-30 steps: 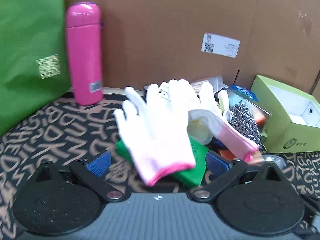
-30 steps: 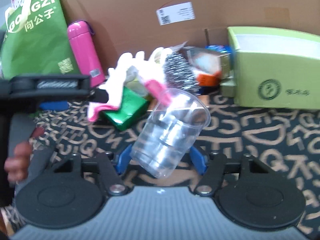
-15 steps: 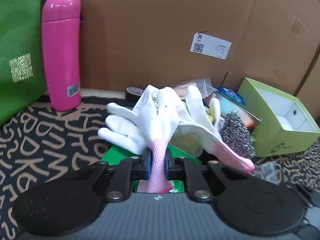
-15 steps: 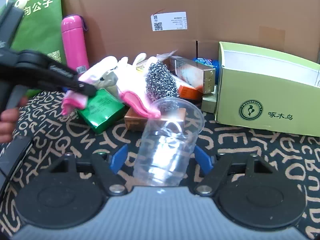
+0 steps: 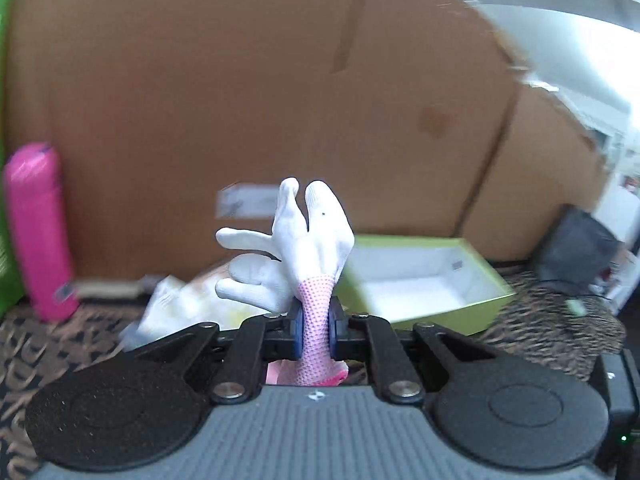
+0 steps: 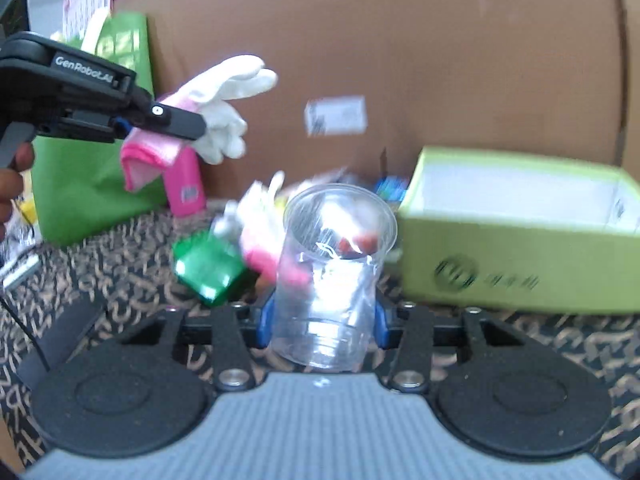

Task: Organize objects
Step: 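Carry the glove and cup into the lime-green box and open both tools, then return both tools to the pile and grasp the green box with the left tool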

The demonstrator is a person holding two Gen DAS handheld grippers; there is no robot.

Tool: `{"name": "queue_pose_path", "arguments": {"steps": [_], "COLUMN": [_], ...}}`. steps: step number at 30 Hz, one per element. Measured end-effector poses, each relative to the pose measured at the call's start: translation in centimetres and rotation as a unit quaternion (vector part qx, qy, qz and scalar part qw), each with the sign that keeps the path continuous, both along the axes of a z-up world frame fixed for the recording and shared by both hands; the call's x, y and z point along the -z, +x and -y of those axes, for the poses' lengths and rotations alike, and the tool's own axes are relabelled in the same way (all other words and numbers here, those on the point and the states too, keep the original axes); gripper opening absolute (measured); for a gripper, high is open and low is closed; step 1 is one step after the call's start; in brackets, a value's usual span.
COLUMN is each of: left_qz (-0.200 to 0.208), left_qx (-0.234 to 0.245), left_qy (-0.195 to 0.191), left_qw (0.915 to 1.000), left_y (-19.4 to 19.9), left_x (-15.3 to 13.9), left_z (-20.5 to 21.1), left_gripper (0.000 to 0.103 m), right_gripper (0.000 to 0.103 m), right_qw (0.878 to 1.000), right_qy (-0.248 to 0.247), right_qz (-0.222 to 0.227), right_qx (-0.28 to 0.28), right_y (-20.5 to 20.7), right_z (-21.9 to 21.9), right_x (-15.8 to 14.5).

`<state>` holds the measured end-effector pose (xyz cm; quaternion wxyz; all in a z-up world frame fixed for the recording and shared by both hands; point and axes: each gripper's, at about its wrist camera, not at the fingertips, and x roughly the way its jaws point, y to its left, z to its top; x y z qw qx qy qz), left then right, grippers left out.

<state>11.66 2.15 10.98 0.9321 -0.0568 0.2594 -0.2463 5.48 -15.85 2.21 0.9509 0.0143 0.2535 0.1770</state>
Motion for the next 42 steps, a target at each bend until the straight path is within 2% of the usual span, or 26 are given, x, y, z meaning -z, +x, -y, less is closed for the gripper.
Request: {"name": "queue_pose_path", "arguments": {"steps": [6, 11, 15, 20, 24, 25, 27, 28, 29, 32, 33, 35, 37, 42], "left_qz": [0.006, -0.005, -0.037, -0.076, -0.074, -0.072, -0.082, -0.091, -0.089, -0.057, -0.053, -0.042, -0.023, 0.041], "left_qx": [0.077, 0.094, 0.095, 0.096, 0.097, 0.094, 0.095, 0.088, 0.075, 0.072, 0.070, 0.059, 0.048, 0.012], "left_qy": [-0.016, -0.012, 0.003, 0.025, 0.037, 0.037, 0.031, 0.024, 0.012, -0.012, -0.019, -0.034, -0.044, -0.040], "left_qw": [0.9969, 0.9955, 0.9948, 0.9922, 0.9919, 0.9922, 0.9916, 0.9916, 0.9931, 0.9957, 0.9960, 0.9968, 0.9976, 0.9983], "left_y": [2.9, 7.5, 11.4, 15.0, 15.4, 15.6, 15.6, 15.7, 15.1, 13.2, 12.5, 11.0, 9.1, 3.5], "left_x": [-1.8, -0.2, 3.3, 7.0, 8.1, 8.4, 8.4, 8.4, 8.1, 6.2, 5.4, 4.2, 3.1, 2.7], "left_z": [7.5, 13.1, 15.7, 17.4, 17.8, 17.7, 17.6, 17.1, 16.7, 16.3, 16.2, 15.1, 14.0, 11.9], "left_gripper": [0.011, 0.011, 0.011, 0.011, 0.011, 0.017, 0.050, 0.076, 0.082, 0.082, 0.082, 0.086, 0.090, 0.099], "right_gripper": [0.045, 0.045, 0.045, 0.045, 0.046, 0.048, 0.058, 0.067, 0.071, 0.078, 0.081, 0.094, 0.099, 0.103], "right_qw": [0.996, 0.989, 0.986, 0.987, 0.988, 0.988, 0.987, 0.987, 0.986, 0.984, 0.983, 0.983, 0.981, 0.978], "right_qy": [-0.026, -0.052, -0.062, -0.055, -0.060, -0.063, -0.067, -0.070, -0.077, -0.094, -0.090, -0.072, -0.060, -0.046], "right_qz": [0.067, 0.082, 0.063, 0.001, -0.032, -0.038, -0.056, -0.062, -0.063, -0.040, -0.026, 0.012, 0.051, 0.119], "right_qx": [0.059, 0.111, 0.138, 0.149, 0.139, 0.138, 0.132, 0.133, 0.135, 0.149, 0.157, 0.170, 0.177, 0.167], "right_y": [0.7, 3.7, 7.9, 13.8, 16.4, 16.8, 17.1, 17.2, 17.1, 15.7, 14.8, 12.6, 10.1, 4.4], "right_z": [4.9, 8.7, 11.5, 14.1, 14.7, 14.7, 14.5, 14.5, 14.6, 14.8, 15.0, 15.3, 15.3, 13.9], "right_x": [-3.8, -4.9, -4.1, -2.0, -0.6, -0.2, 0.6, 0.9, 1.0, 0.2, -0.5, -2.3, -4.0, -6.1]}}
